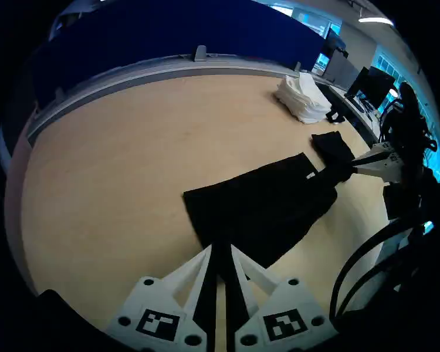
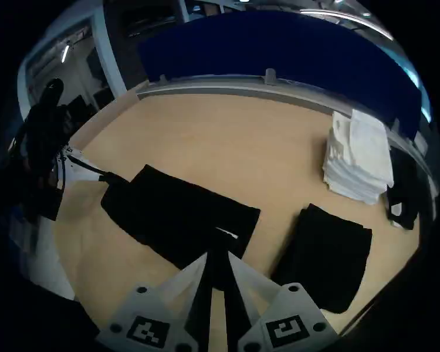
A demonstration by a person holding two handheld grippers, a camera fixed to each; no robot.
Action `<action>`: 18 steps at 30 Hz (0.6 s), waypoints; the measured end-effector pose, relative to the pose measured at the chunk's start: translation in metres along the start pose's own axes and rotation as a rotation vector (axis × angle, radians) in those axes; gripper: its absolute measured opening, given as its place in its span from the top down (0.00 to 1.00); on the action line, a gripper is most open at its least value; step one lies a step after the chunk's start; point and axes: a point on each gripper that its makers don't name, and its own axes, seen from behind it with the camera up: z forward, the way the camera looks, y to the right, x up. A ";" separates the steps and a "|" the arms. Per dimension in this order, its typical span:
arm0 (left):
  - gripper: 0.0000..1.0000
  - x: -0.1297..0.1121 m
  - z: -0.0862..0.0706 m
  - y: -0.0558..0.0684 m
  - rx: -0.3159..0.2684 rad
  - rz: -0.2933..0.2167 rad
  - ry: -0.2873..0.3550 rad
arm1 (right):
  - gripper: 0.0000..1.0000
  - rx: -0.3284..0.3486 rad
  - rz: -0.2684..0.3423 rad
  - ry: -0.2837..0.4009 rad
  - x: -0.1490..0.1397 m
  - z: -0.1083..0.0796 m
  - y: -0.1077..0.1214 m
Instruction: Fold towel
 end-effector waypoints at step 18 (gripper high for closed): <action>0.92 0.004 0.043 -0.024 0.012 0.034 -0.033 | 0.90 -0.027 0.064 -0.038 -0.002 0.040 0.019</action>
